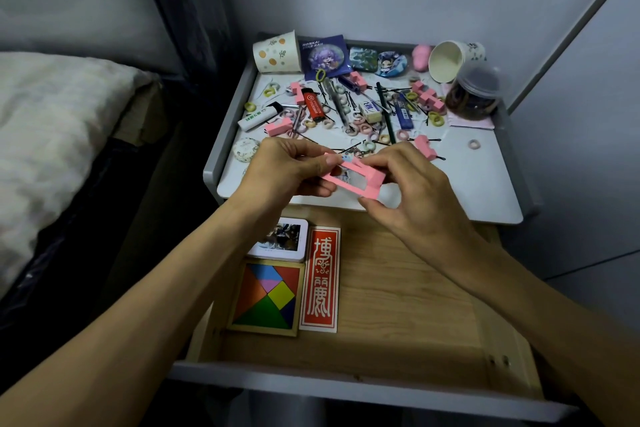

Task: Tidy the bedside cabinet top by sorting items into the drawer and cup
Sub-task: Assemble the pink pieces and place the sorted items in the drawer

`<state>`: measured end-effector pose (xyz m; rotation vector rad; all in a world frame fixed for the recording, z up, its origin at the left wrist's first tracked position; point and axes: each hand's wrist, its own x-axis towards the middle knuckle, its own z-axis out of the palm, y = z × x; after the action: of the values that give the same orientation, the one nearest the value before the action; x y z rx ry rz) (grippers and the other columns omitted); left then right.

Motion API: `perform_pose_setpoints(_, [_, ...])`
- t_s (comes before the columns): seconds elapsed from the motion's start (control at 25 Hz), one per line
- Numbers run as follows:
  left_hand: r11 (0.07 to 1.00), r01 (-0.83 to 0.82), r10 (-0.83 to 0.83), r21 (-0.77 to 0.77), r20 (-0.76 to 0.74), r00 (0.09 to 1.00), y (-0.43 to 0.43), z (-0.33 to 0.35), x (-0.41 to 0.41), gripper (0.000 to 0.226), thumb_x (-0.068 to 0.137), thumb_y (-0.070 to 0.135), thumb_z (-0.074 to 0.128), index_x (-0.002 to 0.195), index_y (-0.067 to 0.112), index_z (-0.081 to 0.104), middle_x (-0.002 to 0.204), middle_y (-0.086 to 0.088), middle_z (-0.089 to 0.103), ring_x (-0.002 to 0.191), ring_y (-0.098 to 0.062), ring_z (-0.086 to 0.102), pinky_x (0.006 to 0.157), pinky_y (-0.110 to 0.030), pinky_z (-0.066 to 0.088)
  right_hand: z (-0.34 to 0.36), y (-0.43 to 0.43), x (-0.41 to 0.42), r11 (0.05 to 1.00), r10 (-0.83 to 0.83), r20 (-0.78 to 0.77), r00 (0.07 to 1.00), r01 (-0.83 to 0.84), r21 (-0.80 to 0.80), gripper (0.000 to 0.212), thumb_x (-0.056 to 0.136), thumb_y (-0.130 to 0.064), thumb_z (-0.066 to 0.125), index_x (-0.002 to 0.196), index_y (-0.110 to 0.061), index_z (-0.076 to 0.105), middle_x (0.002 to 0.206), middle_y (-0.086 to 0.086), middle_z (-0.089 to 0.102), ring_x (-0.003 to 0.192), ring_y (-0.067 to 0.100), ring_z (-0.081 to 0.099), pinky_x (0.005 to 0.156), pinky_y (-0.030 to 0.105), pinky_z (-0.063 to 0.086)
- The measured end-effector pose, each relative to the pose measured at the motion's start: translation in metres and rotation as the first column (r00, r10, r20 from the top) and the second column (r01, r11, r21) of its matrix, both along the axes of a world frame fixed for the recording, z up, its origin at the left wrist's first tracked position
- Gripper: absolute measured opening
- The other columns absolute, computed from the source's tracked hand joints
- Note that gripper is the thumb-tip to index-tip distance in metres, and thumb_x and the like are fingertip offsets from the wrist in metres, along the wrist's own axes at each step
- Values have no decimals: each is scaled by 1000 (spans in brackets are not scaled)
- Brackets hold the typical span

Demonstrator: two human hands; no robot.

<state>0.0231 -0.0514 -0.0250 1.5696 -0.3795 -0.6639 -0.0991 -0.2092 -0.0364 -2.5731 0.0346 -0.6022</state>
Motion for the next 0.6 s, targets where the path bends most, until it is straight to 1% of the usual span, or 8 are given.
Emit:
perform_pose_setpoints(0.08, [1000,-15,15,-1,-42,999,4,0,0,8,89,5,65,91,2,73,79,-11,75,56,-14,67,57,-20,56,0,4,2,990,-14,14,1000,12,140,44,78,-13,79,119,-8,63,112,1,62,102,5,58,86,15,51])
perform_pose_setpoints(0.16, [1000,-30,30,2,-69,997,7,-1,0,9,89,6,65,91,1,72,78,-10,75,54,-13,66,56,-19,56,-1,9,0,942,-2,-26,1000,11,337,46,78,-16,79,121,-12,64,111,-5,65,104,4,62,86,14,52])
perform_pose_setpoints(0.24, [1000,-23,24,17,-73,997,9,-1,-2,9,89,5,65,92,0,72,79,-11,75,54,-14,66,55,-19,56,-3,11,-2,864,9,-59,998,22,504,40,83,-21,73,122,-16,65,107,-12,67,103,-2,63,82,10,51])
perform_pose_setpoints(0.32, [999,-21,23,27,-73,997,10,-1,-3,8,89,4,65,90,2,73,79,-12,75,56,-16,67,55,-20,56,-5,9,-3,801,-22,-76,997,63,595,31,89,-23,66,119,-18,68,104,-14,69,99,-3,65,77,10,51])
perform_pose_setpoints(0.48, [999,-33,35,32,-81,996,9,1,0,7,88,4,67,87,3,73,77,-12,75,56,-16,68,54,-20,56,-6,-3,2,589,-94,-97,991,134,797,21,93,-19,62,112,-18,71,97,-5,75,93,11,71,79,24,57])
perform_pose_setpoints(0.6, [999,-7,12,43,-110,994,9,1,1,7,88,6,67,90,3,73,81,-13,76,57,-16,69,54,-20,56,-7,-8,5,519,-76,-75,994,104,848,24,94,-15,61,117,-12,69,100,1,76,97,15,71,85,24,56])
